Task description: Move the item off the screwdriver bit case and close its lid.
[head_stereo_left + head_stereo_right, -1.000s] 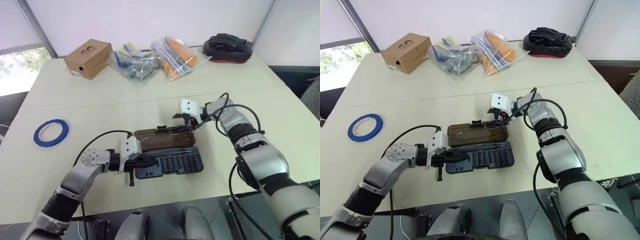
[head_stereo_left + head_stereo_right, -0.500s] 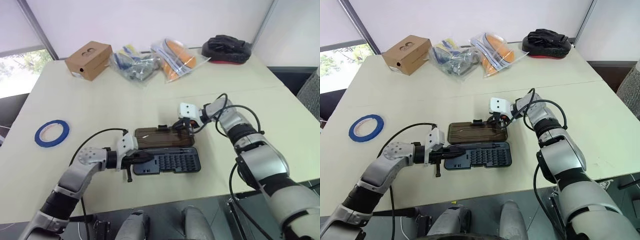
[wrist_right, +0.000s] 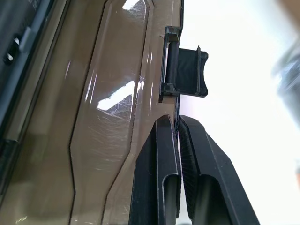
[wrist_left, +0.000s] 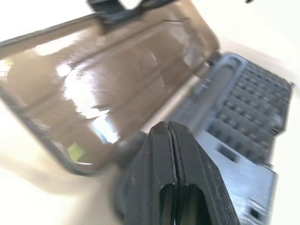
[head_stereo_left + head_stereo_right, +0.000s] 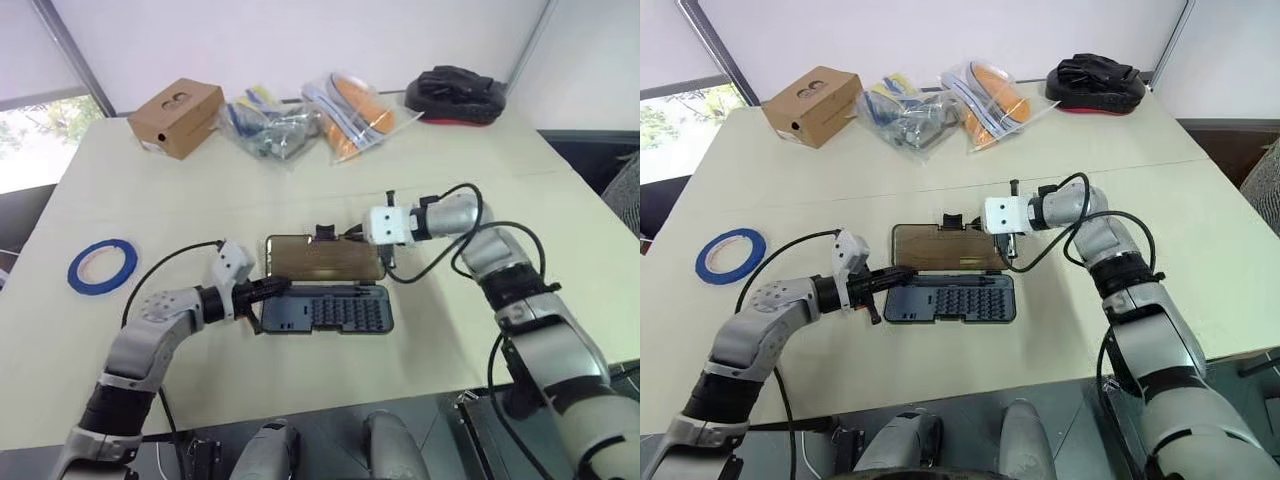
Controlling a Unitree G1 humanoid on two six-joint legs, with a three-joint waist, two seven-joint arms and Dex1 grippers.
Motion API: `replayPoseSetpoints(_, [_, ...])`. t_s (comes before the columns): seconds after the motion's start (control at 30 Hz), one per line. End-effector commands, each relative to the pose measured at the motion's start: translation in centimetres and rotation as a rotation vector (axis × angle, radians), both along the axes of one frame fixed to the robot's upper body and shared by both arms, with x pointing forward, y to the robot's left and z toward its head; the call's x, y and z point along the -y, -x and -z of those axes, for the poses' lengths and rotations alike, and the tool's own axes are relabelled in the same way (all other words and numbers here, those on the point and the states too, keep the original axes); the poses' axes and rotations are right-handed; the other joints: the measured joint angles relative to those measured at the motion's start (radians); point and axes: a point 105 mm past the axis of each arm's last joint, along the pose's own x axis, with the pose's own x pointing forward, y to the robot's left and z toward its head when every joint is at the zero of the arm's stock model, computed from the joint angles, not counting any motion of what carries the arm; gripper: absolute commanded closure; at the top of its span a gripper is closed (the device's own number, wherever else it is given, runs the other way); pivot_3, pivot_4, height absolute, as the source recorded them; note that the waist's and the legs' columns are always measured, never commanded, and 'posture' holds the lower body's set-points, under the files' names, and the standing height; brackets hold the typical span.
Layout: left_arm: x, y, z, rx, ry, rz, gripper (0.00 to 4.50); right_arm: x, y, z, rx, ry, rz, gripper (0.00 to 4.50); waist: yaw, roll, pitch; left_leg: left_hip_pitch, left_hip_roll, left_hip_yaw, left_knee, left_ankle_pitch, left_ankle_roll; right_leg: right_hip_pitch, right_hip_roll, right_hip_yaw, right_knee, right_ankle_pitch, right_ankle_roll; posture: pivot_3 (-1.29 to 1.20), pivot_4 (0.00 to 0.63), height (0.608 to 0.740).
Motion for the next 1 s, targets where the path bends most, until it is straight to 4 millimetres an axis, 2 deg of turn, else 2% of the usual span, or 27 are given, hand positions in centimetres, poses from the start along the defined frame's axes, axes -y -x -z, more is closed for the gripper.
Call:
replayPoseSetpoints(0.03, [0.1, -0.1, -2.0, 0.047, 0.056, -0.009, 4.50, -0.8, 1.1, -2.0, 0.134, -0.013, -0.050, 4.40, 0.000, 0.000, 0.000, 0.000, 0.000, 0.000, 0.000, 0.000, 0.000, 0.000, 0.000, 0.000, 0.000, 0.000, 0.000, 0.00, 0.150, 0.740])
replayPoseSetpoints(0.17, [0.1, -0.3, -4.7, 0.069, 0.154, -0.009, 4.50, -1.1, 1.6, -2.4, 0.198, -0.015, -0.058, 4.40, 0.001, -0.001, 0.000, 0.000, 0.000, 0.000, 0.000, 0.000, 0.000, 0.000, 0.000, 0.000, 0.000, 0.000, 0.000, 0.00, 0.150, 0.740])
replayPoseSetpoints(0.3, [-0.1, -0.3, -9.7, 0.107, 0.328, 0.009, 4.50, -1.2, 1.6, -2.2, 0.225, 0.000, -0.058, 4.40, 0.002, -0.002, 0.001, -0.001, 0.000, 0.000, 0.001, 0.000, 0.000, 0.000, 0.000, 0.000, 0.000, 0.000, 0.000, 0.00, 0.150, 0.740])
replayPoseSetpoints(0.33, [-0.2, -0.4, -10.4, 0.115, 0.345, 0.008, 4.50, -1.3, 1.5, -2.2, 0.228, 0.003, -0.060, 4.40, 0.002, -0.003, 0.002, -0.001, 0.000, 0.000, 0.001, 0.000, 0.000, 0.000, 0.000, 0.000, 0.000, 0.000, 0.000, 0.00, 0.150, 0.740])
replayPoseSetpoints(0.4, [-1.4, -1.5, -11.8, 0.137, 0.385, -0.057, 4.50, -1.4, 1.5, -2.2, 0.224, -0.007, -0.057, 4.40, 0.001, -0.003, 0.002, -0.001, 0.000, 0.000, 0.001, 0.000, 0.000, 0.000, 0.000, 0.000, 0.000, 0.000, 0.000, 0.00, 0.150, 0.740])
replayPoseSetpoints(0.47, [-3.1, -3.0, -12.3, 0.153, 0.395, -0.162, 4.50, -1.5, 1.5, -2.3, 0.229, -0.001, -0.061, 4.40, 0.000, -0.003, 0.002, -0.001, 0.000, 0.000, 0.001, 0.000, 0.000, 0.000, 0.000, 0.000, 0.000, 0.000, 0.000, 0.00, 0.150, 0.740])
replayPoseSetpoints(0.53, [-4.2, -4.1, -11.9, 0.160, 0.356, -0.234, 4.50, -1.5, 1.5, -2.3, 0.236, 0.006, -0.065, 4.40, -0.001, -0.003, 0.002, -0.001, -0.001, 0.000, 0.001, 0.000, 0.000, 0.000, 0.001, 0.000, 0.000, 0.000, 0.000, 0.00, 0.150, 0.740])
replayPoseSetpoints(0.67, [-5.4, -5.5, -9.3, 0.138, 0.243, -0.308, 4.50, -1.4, 1.5, -2.5, 0.237, 0.005, -0.064, 4.40, -0.003, -0.003, 0.002, -0.001, -0.002, 0.000, 0.000, 0.000, 0.000, 0.000, 0.000, 0.000, -0.001, 0.000, 0.000, 0.00, 0.150, 0.740])
replayPoseSetpoints(1.0, [-3.2, -5.9, -2.8, 0.047, 0.047, -0.193, 4.50, -1.7, 1.7, -3.1, 0.240, -0.022, -0.061, 4.40, -0.001, -0.003, 0.002, -0.001, -0.003, 0.000, 0.001, 0.000, 0.000, 0.000, 0.000, 0.000, -0.001, 0.000, 0.000, 0.00, 0.150, 0.740])
